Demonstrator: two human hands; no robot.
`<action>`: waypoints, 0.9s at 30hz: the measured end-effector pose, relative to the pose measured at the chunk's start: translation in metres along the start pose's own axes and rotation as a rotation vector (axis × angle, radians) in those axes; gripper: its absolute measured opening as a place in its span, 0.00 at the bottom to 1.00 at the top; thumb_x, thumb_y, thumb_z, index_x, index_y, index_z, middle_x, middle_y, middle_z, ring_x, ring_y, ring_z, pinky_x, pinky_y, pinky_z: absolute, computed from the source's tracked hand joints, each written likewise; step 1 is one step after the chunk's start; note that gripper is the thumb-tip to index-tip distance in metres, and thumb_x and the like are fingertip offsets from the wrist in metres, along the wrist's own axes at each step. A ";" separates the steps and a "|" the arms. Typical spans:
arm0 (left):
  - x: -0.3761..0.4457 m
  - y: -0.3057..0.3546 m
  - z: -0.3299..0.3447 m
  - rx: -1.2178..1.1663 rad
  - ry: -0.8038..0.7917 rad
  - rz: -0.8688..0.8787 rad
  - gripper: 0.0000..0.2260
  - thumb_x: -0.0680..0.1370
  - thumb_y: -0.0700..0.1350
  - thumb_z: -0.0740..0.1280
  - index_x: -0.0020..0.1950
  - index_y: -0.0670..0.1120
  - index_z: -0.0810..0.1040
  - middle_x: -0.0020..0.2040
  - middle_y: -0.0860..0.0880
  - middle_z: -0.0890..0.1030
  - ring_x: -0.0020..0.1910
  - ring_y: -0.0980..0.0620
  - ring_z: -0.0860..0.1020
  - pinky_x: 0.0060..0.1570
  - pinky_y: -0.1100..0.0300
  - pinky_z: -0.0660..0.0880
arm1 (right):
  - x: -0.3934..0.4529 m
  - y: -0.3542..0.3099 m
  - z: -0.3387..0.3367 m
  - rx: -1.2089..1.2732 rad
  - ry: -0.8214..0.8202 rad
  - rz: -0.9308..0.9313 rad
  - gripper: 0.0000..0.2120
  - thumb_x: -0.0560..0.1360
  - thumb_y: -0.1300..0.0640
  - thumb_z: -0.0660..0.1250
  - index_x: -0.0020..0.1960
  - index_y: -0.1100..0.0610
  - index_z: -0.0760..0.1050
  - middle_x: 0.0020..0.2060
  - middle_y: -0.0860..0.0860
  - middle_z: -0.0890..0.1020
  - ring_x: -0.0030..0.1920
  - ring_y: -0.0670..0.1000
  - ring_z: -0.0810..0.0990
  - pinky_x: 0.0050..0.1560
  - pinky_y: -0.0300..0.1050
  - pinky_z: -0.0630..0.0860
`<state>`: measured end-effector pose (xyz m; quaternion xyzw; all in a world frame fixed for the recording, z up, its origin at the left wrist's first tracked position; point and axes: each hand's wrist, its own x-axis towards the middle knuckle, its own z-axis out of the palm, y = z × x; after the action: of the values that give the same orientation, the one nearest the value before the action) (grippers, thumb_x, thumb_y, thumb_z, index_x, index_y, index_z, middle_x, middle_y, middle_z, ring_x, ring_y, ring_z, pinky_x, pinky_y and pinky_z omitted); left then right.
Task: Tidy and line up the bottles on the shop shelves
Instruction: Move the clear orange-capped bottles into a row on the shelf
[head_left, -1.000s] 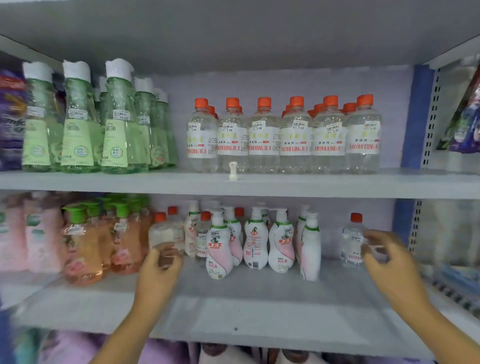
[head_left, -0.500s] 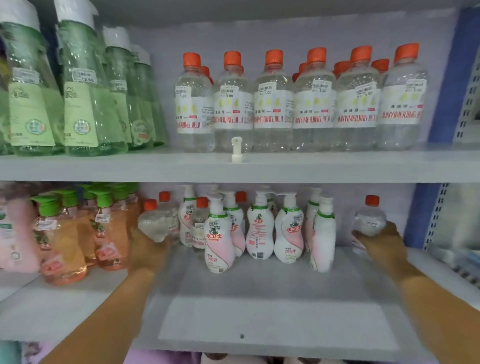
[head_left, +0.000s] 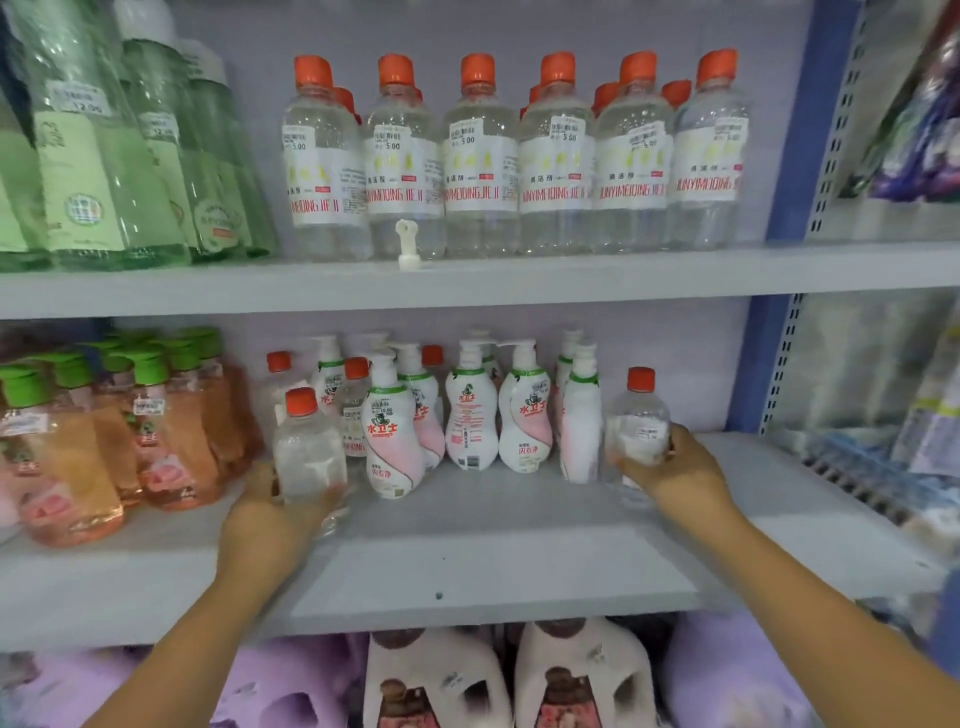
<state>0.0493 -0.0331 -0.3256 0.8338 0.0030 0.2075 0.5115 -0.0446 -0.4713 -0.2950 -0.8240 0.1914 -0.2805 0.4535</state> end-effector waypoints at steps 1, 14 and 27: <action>-0.011 0.007 -0.002 0.019 -0.018 0.001 0.34 0.62 0.68 0.80 0.62 0.56 0.75 0.46 0.58 0.84 0.44 0.55 0.82 0.43 0.52 0.79 | -0.013 -0.002 -0.006 0.058 0.000 -0.007 0.16 0.67 0.49 0.81 0.49 0.47 0.77 0.43 0.44 0.84 0.39 0.40 0.83 0.36 0.36 0.77; -0.189 0.234 -0.058 -0.314 -0.215 0.340 0.31 0.54 0.63 0.82 0.56 0.70 0.81 0.49 0.62 0.87 0.46 0.63 0.86 0.45 0.59 0.82 | -0.133 -0.135 -0.177 0.235 -0.107 -0.488 0.29 0.56 0.33 0.77 0.56 0.31 0.77 0.48 0.35 0.86 0.48 0.38 0.85 0.45 0.36 0.80; -0.098 0.417 0.048 -0.081 -0.106 0.415 0.32 0.62 0.75 0.73 0.58 0.56 0.78 0.52 0.58 0.83 0.49 0.53 0.82 0.52 0.49 0.81 | 0.003 -0.211 -0.207 0.090 0.137 -0.405 0.24 0.66 0.34 0.77 0.50 0.50 0.77 0.42 0.44 0.82 0.41 0.44 0.80 0.35 0.42 0.72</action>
<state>-0.1094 -0.2941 -0.0221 0.8050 -0.2040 0.2643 0.4904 -0.1610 -0.4970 -0.0241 -0.8037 0.0398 -0.4293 0.4101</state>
